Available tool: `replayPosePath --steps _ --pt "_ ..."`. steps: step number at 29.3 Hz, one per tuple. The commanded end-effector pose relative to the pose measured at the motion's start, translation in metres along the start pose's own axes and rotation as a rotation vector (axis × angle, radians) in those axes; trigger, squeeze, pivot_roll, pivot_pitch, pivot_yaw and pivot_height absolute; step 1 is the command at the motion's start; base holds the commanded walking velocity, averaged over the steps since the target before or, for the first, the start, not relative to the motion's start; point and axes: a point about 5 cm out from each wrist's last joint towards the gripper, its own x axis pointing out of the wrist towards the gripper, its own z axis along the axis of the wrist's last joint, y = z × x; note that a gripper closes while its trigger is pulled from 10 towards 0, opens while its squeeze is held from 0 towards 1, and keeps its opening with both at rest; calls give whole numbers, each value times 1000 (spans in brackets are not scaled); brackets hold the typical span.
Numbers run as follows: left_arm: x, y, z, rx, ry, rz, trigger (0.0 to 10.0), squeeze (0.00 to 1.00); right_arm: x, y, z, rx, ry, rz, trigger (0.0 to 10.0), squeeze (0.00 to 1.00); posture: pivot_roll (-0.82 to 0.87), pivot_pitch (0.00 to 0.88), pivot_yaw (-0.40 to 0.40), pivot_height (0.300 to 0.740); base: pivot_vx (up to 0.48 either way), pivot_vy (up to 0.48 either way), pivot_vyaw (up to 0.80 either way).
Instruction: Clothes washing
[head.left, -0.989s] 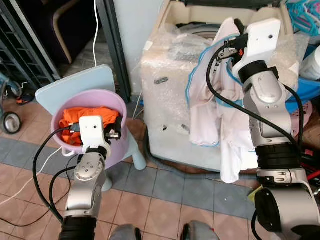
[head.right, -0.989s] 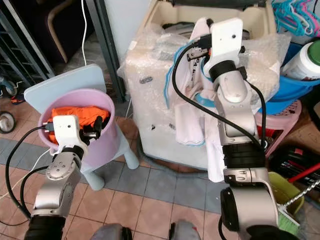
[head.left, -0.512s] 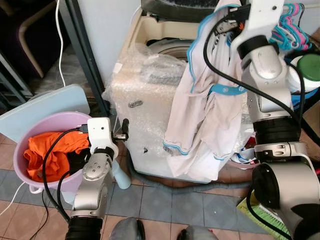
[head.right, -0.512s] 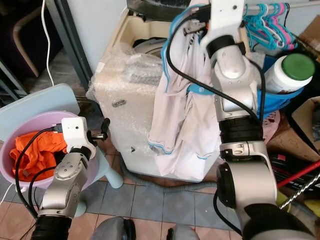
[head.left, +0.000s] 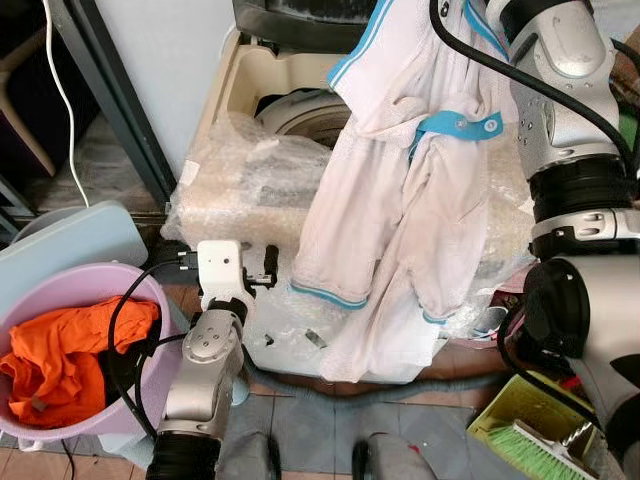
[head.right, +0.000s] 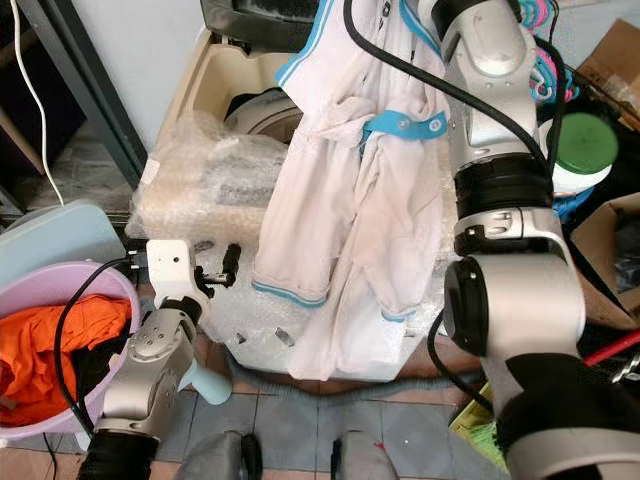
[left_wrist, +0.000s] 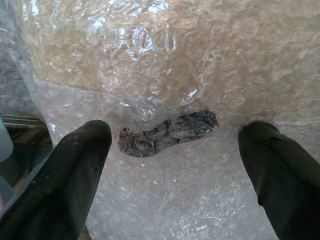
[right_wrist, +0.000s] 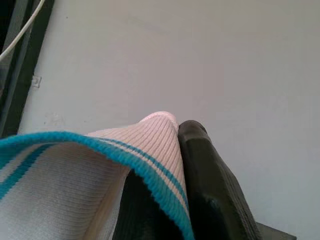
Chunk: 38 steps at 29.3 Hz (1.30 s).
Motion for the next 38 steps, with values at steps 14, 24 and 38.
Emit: replayPosePath --steps 14,24,38 --pt "-1 14 5 -2 -22 127 10000 0 27 21 33 -268 -159 34 10000 0 -15 68 -24 740 0 0 0" --pt "-16 25 -1 3 -9 154 10000 0 18 30 5 -342 -79 72 10000 0 27 77 -45 740 0 0 160" --pt "-18 30 3 13 -15 179 10000 0 -31 6 -98 -127 666 -95 10000 0 38 87 -41 740 0 0 534"
